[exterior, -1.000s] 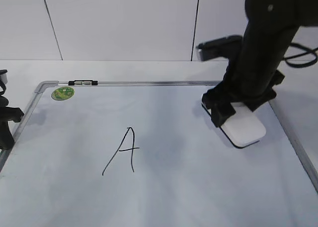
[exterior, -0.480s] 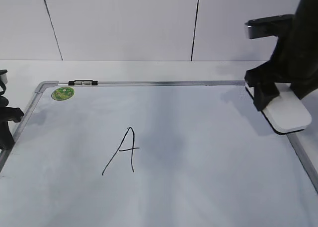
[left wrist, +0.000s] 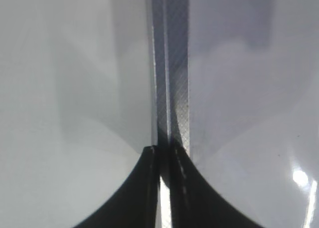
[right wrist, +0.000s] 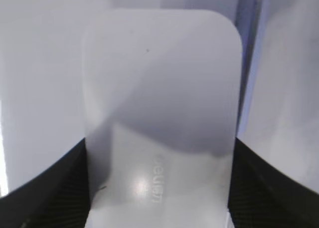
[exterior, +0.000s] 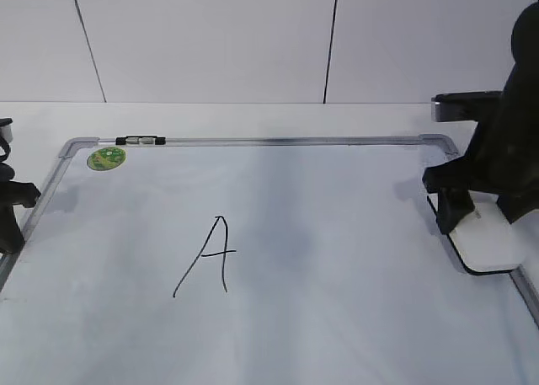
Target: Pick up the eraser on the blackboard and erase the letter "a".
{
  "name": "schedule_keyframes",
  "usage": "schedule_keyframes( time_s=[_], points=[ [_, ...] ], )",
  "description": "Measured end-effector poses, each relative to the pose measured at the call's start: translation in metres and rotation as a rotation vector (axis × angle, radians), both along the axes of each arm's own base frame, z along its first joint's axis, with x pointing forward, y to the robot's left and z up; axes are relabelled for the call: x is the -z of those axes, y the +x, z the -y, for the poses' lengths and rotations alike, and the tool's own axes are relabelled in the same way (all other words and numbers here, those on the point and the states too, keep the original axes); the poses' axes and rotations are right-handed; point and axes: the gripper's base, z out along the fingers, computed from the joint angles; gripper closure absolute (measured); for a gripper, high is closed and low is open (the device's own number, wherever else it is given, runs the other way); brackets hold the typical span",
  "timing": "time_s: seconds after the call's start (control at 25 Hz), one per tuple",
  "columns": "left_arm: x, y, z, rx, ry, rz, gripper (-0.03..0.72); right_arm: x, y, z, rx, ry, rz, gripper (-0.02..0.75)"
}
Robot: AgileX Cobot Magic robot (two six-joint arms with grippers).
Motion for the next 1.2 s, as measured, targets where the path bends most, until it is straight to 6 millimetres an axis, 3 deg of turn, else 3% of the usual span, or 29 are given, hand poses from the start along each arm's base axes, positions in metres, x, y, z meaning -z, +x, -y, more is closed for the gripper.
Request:
schedule_keyframes(
  time_s=[0.32, 0.6, 0.92, 1.2],
  points=[
    [0.000, 0.000, 0.000, 0.000, 0.000, 0.000, 0.671, 0.027, 0.012, 0.002, 0.055, 0.006, 0.004, 0.182],
    [0.000, 0.000, 0.000, 0.000, 0.000, 0.000, 0.662, 0.028, 0.014, 0.009, 0.054, -0.023, 0.019, 0.182],
    [0.000, 0.000, 0.000, 0.021, 0.007, 0.003, 0.576, 0.028, 0.015, 0.013, 0.065, -0.013, 0.019, 0.176],
    [0.000, 0.000, -0.001, 0.024, 0.009, 0.004, 0.547, 0.029, 0.015, 0.013, 0.063, -0.012, 0.015, 0.164]
  ],
)
